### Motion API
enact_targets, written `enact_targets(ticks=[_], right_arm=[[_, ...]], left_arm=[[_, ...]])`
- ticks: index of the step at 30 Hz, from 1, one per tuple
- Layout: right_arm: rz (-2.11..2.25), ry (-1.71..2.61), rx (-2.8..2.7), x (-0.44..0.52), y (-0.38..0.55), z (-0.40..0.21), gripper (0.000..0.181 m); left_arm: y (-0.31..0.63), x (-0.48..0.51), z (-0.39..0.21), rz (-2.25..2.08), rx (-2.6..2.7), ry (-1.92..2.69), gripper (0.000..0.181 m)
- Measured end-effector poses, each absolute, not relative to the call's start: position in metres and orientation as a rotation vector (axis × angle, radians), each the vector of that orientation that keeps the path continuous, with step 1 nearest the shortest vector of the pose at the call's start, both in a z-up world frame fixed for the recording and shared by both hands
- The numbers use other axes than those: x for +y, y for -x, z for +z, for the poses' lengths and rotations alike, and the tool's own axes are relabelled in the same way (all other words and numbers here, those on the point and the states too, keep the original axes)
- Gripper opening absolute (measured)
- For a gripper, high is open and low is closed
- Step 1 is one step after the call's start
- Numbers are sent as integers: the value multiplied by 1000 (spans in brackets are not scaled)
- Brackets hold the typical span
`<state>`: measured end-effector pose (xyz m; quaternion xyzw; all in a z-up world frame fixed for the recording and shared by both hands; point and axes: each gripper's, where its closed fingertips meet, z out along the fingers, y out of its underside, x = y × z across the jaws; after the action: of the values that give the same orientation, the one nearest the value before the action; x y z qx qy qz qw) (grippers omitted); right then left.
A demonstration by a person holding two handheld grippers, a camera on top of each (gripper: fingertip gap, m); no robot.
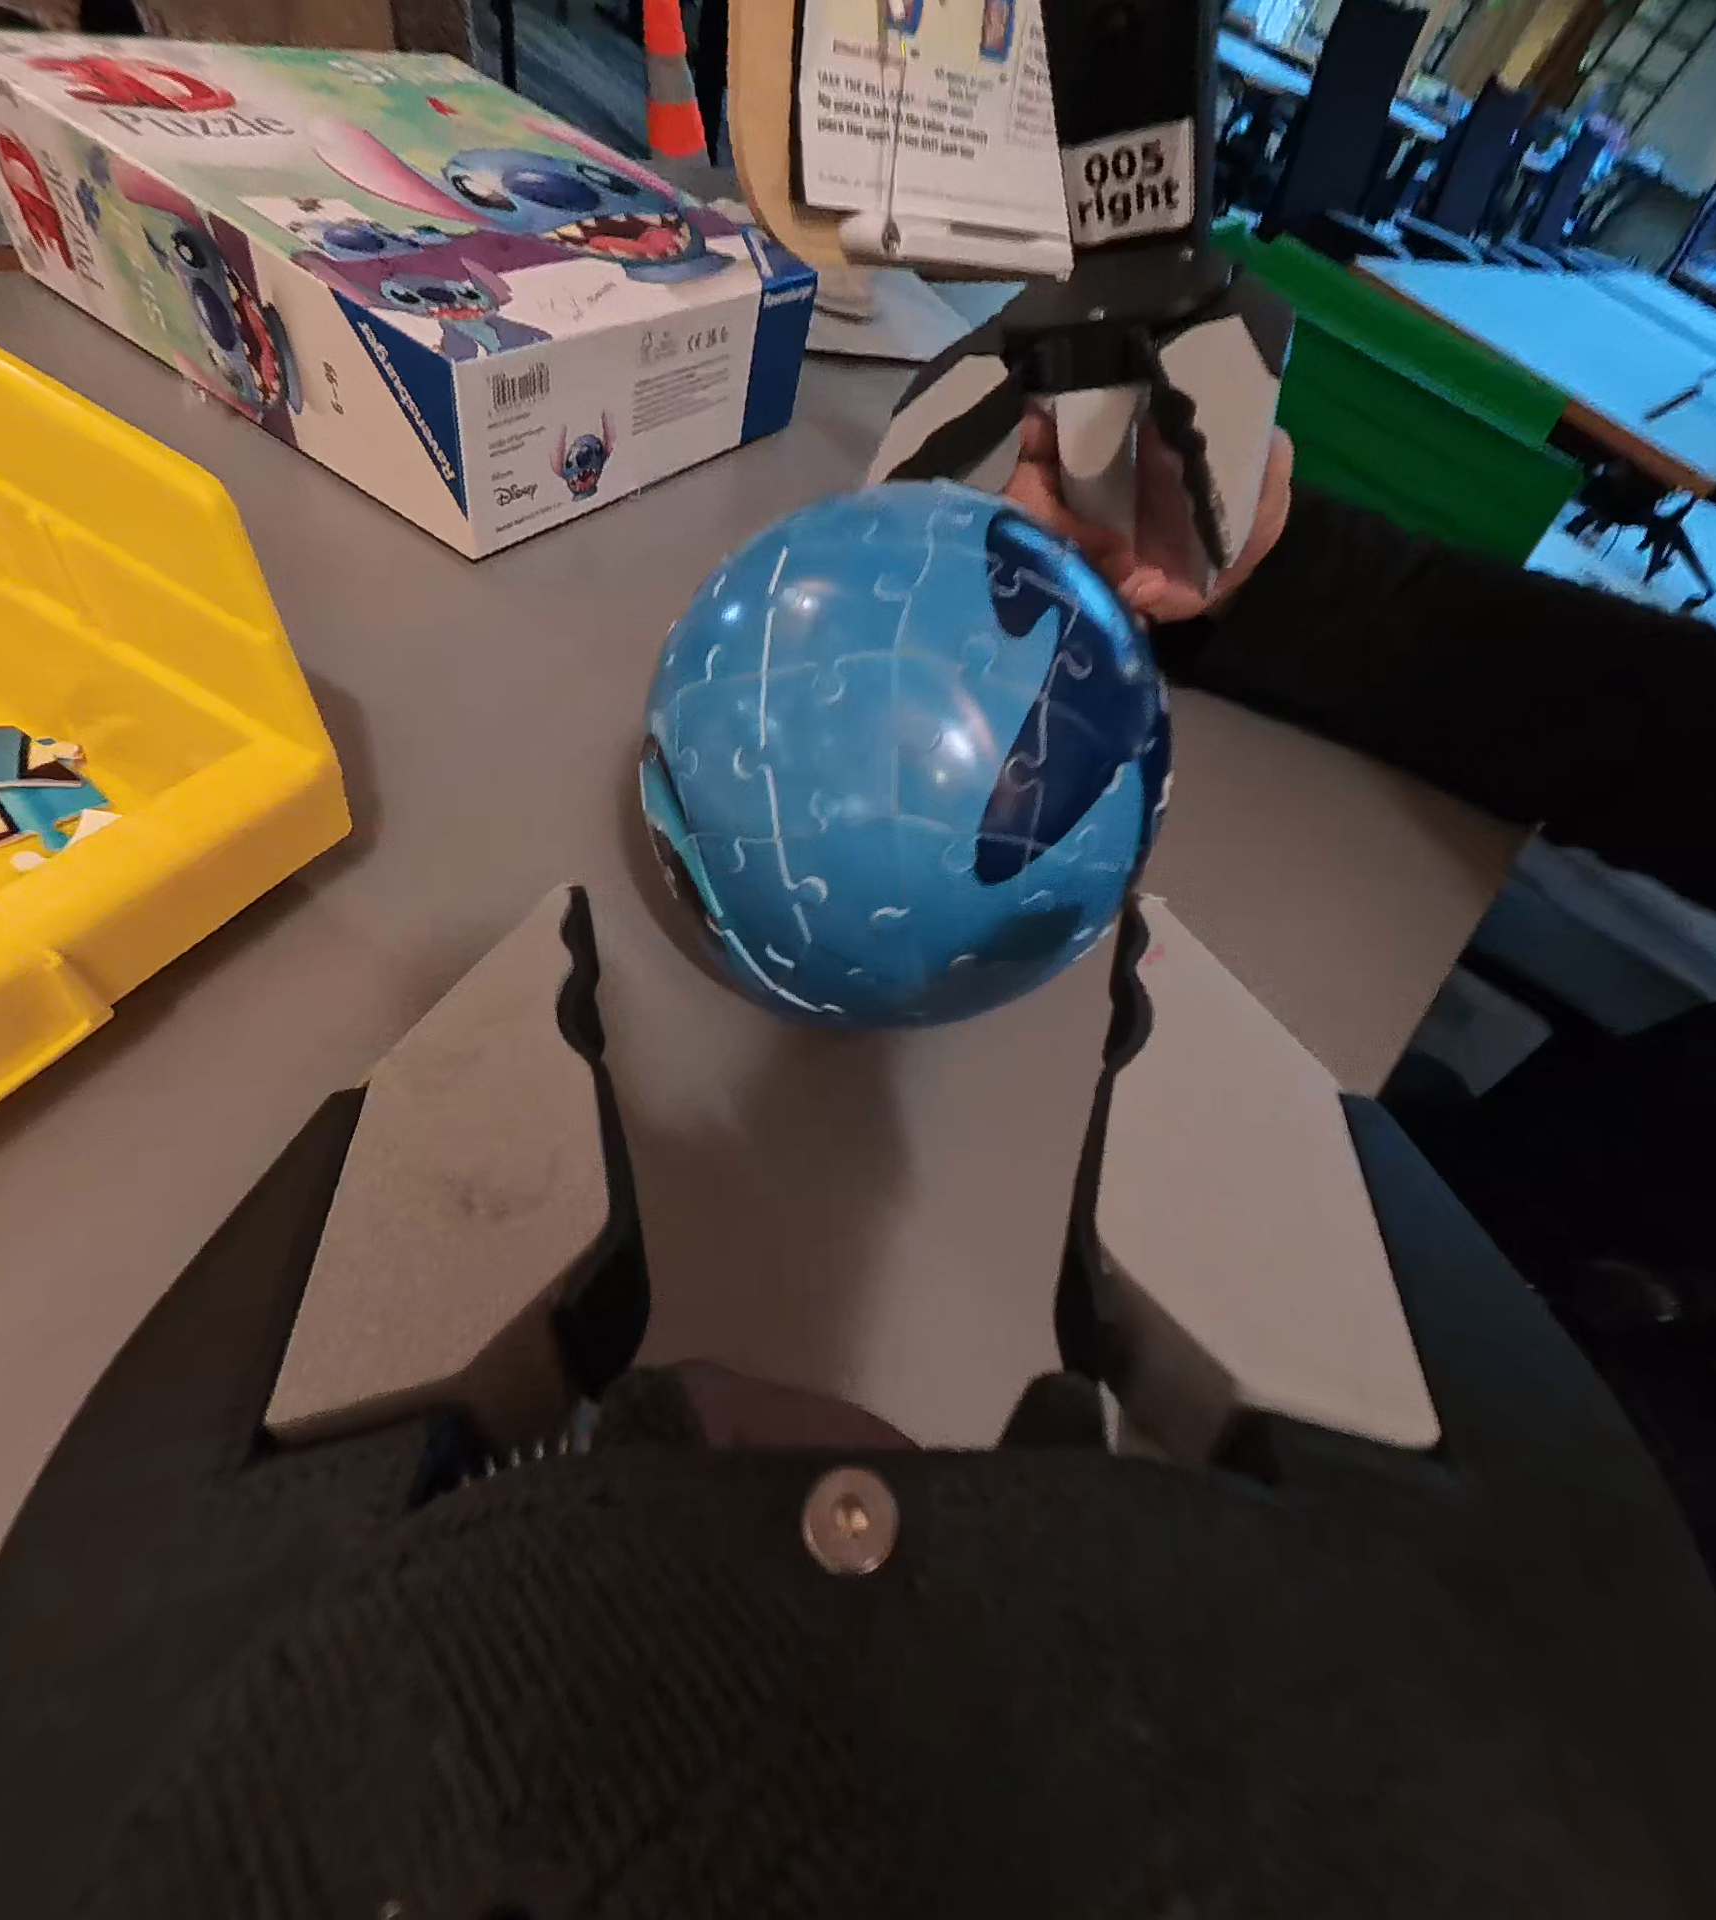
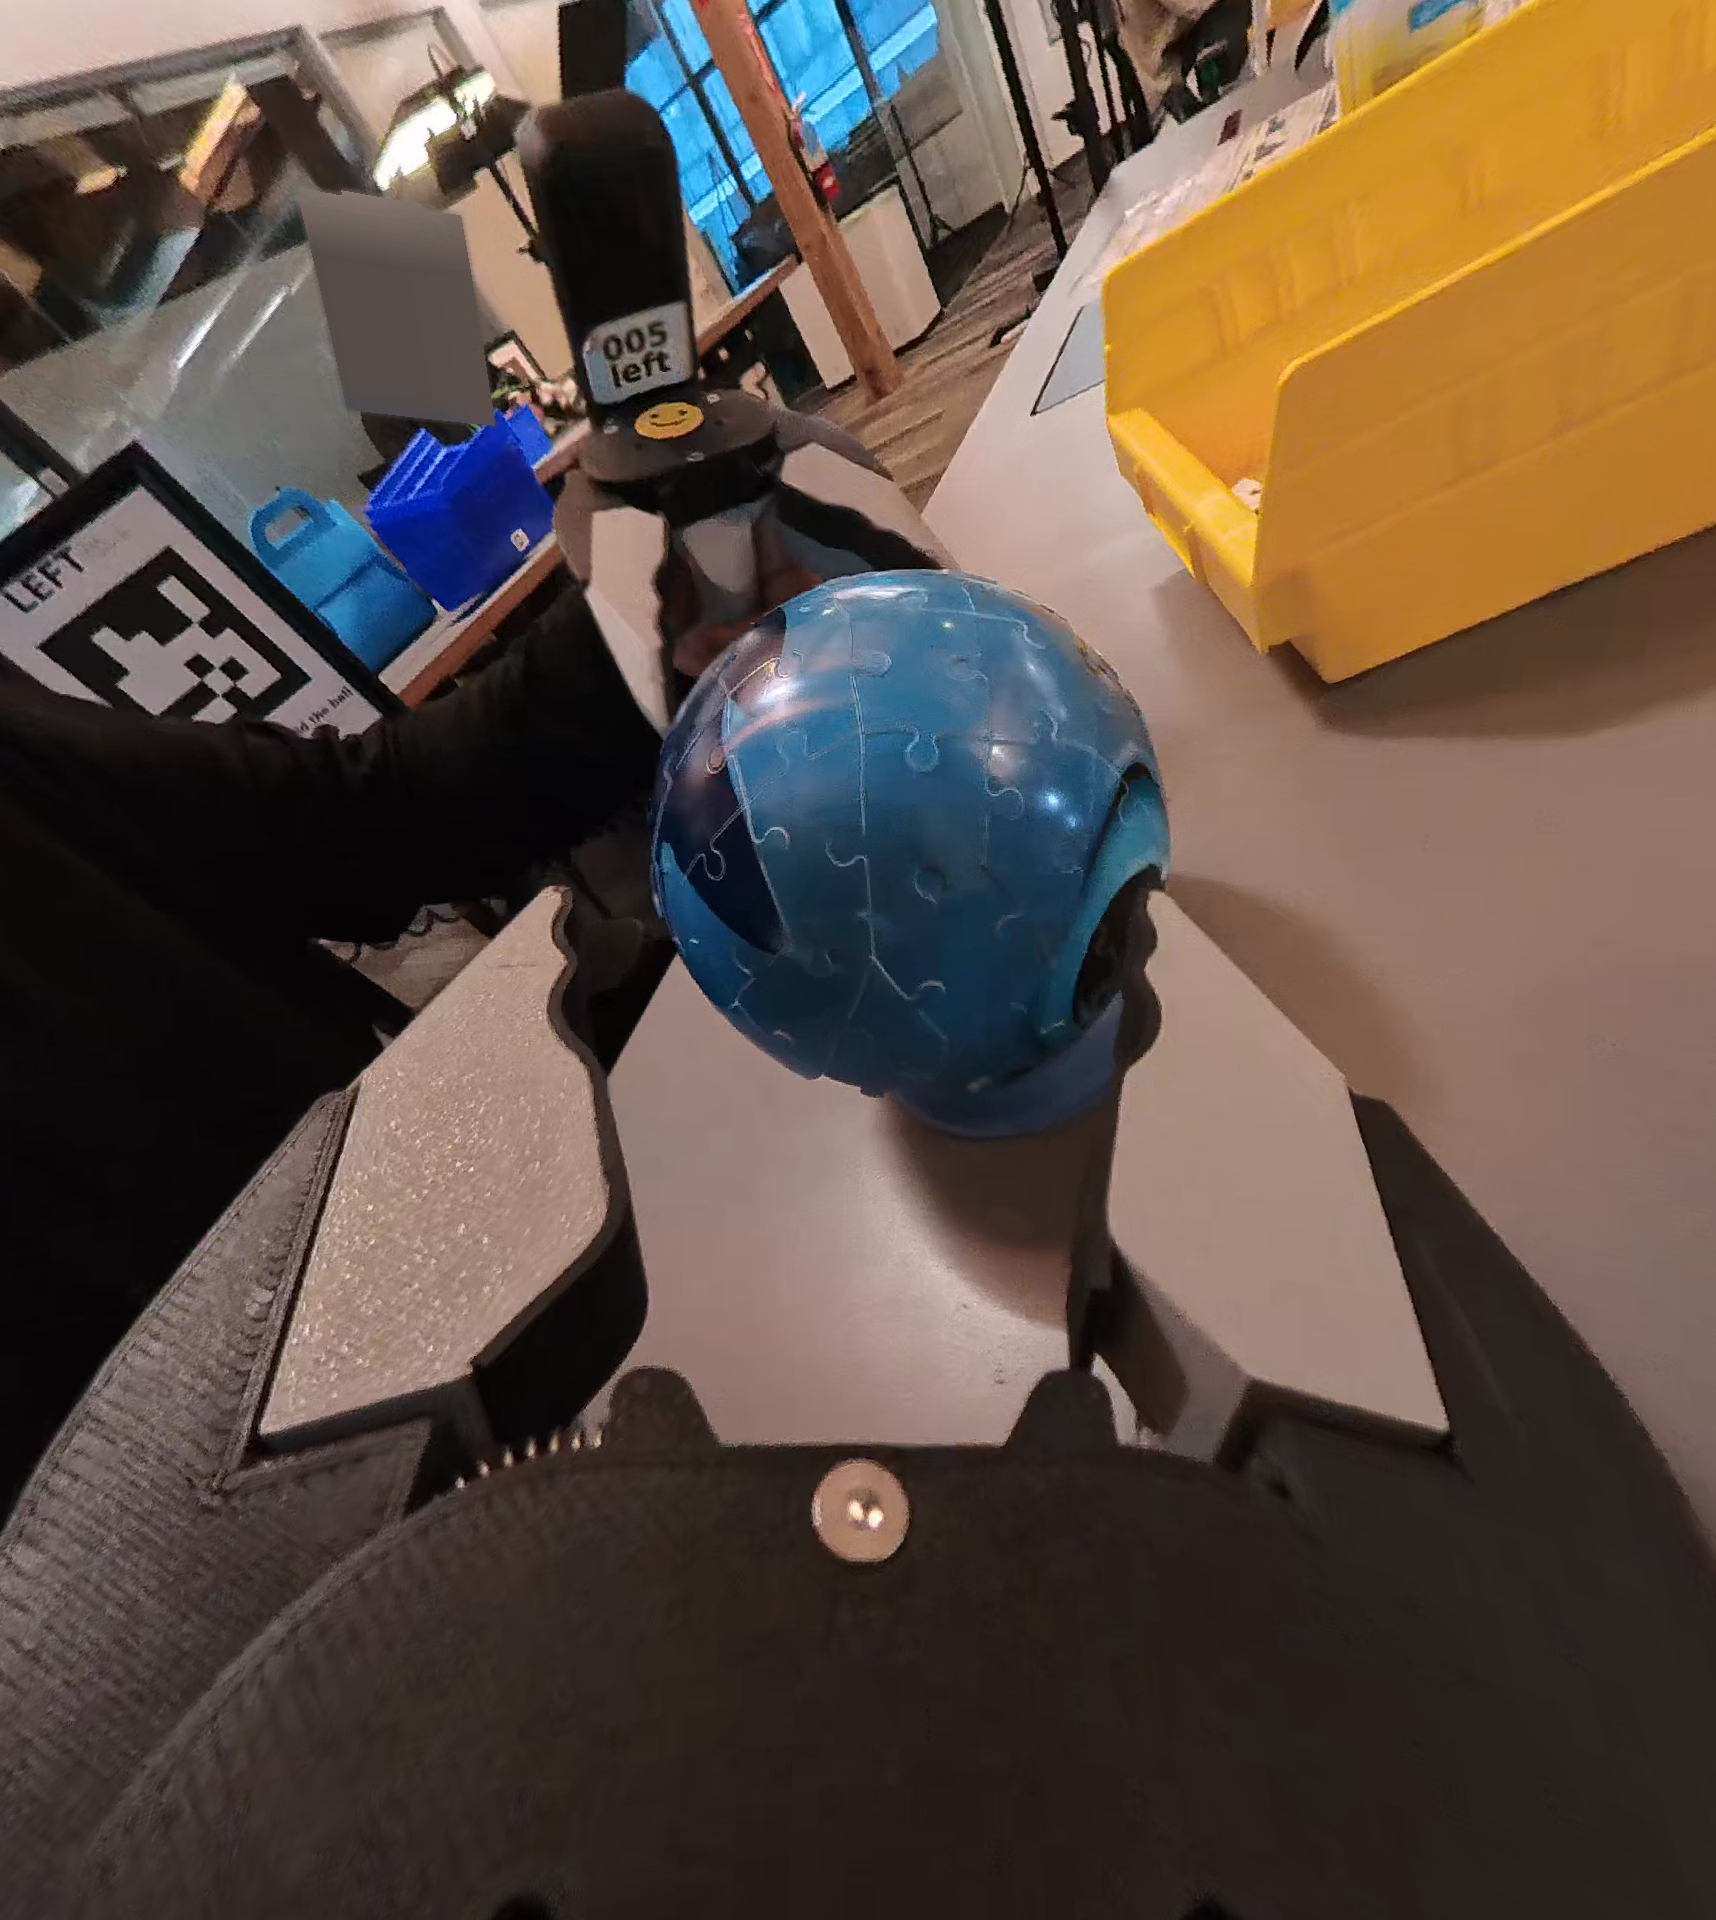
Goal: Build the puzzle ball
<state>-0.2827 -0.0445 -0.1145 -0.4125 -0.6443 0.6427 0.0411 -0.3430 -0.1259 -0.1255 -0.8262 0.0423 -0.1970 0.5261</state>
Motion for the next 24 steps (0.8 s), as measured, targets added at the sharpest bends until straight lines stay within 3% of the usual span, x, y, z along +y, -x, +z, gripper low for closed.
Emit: enact_targets(ticks=[8, 24], right_arm=[[2018, 1157, -2010, -49, 285, -124, 111], [2065, 1288, -2049, -55, 305, -132, 105]], left_arm=[[332, -115, -139, -526, 262, 1951, 98], [323, -106, -147, -676, 158, 2027, 96]])
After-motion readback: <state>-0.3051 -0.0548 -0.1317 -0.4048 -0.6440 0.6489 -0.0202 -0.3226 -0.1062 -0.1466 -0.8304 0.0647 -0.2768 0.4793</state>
